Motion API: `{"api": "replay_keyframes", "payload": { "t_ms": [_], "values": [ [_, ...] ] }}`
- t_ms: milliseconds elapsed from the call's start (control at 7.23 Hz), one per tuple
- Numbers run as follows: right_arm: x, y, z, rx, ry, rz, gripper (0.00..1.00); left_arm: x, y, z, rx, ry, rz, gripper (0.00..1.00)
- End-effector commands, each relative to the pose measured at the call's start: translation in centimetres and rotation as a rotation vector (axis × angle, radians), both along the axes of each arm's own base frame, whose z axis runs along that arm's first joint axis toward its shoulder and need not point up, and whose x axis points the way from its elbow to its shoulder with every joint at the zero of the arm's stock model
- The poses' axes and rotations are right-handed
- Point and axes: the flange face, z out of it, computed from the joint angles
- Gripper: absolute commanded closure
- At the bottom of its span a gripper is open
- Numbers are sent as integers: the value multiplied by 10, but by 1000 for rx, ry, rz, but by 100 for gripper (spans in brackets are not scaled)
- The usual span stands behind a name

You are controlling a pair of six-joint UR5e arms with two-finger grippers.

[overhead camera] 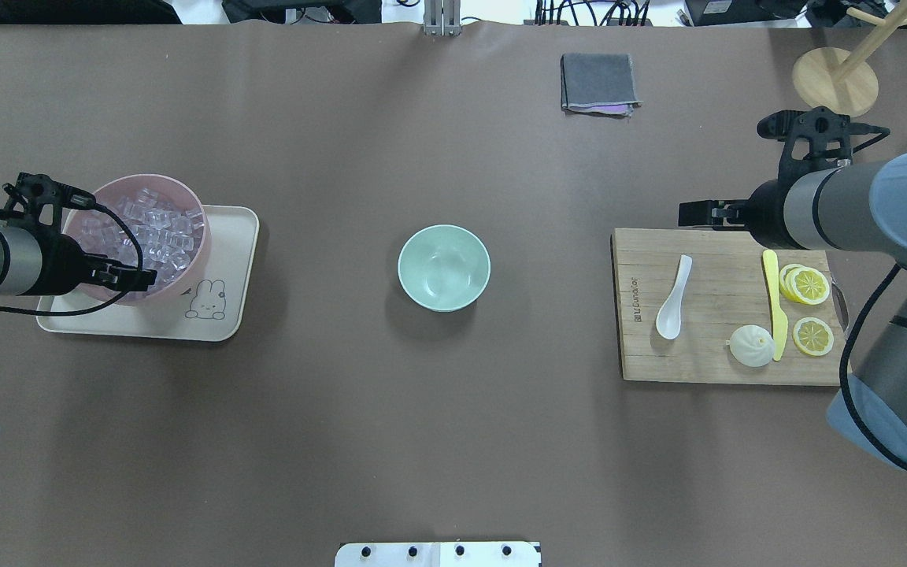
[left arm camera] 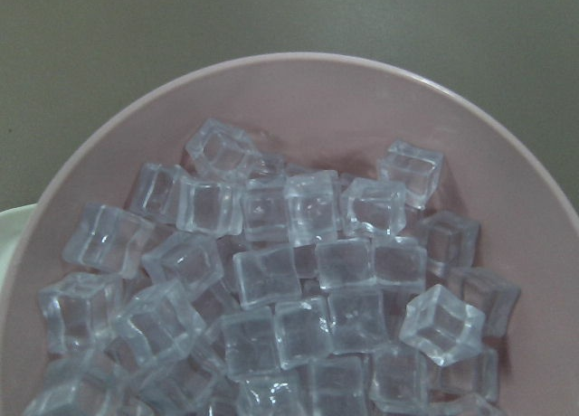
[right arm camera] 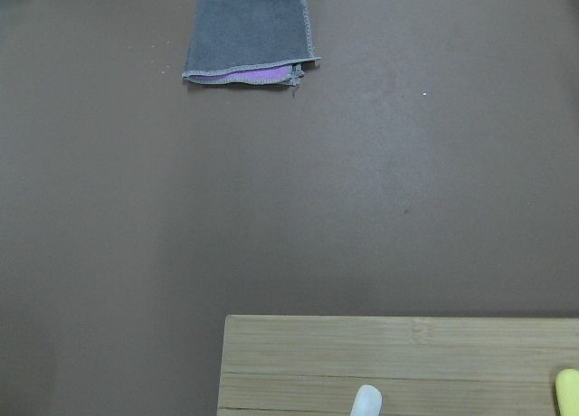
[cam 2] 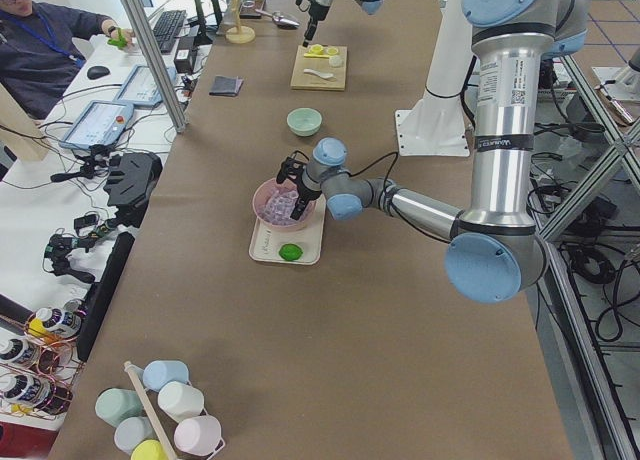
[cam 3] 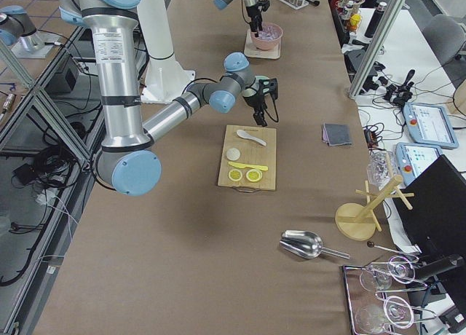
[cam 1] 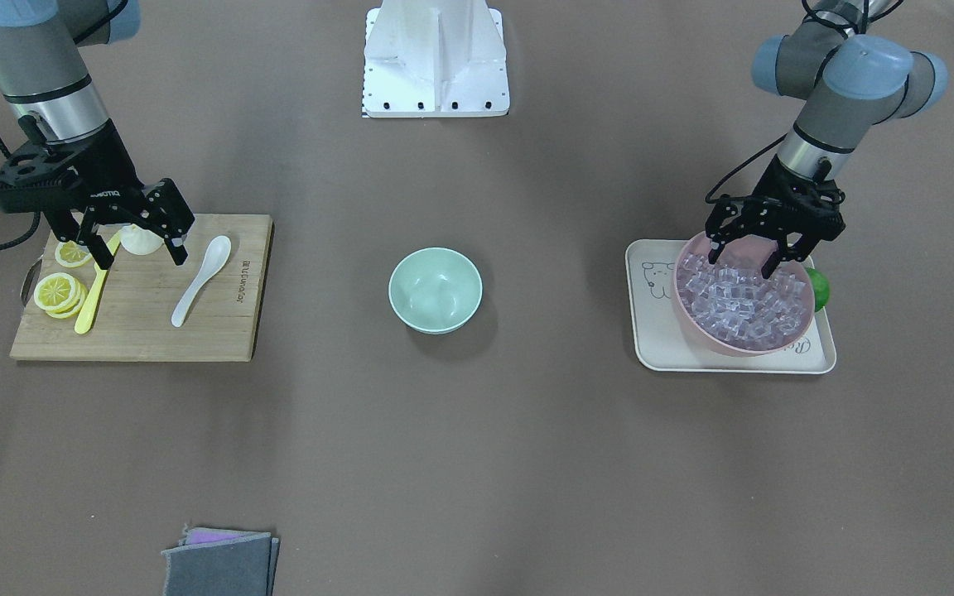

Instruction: Put spoon and ice into bowl

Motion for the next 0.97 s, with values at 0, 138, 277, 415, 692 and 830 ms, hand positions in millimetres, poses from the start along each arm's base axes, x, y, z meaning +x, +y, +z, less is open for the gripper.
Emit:
{"api": "replay_keyframes", "payload": {
  "t_ms": [0,138,277,415,692,830],
  "values": [
    [-1,1,0,0,0,-3,0,0,0,0,1,-1,0,15],
    [-2,1,0,1,1,-3,0,0,0,0,1,-1,0,15],
    [-2,1,1,1,3,-1,0,2,-1,0,0,-2,1,15],
    [-4,1,1,4,6,1,0,4,-2,3,-3,-5,3,16],
    [-4,2,1,4,6,-1,0,6,-3,4,-4,-8,4,17],
    [-5,1,2,3,7,-1,0,6,-3,3,-3,-7,4,31]
  ]
}}
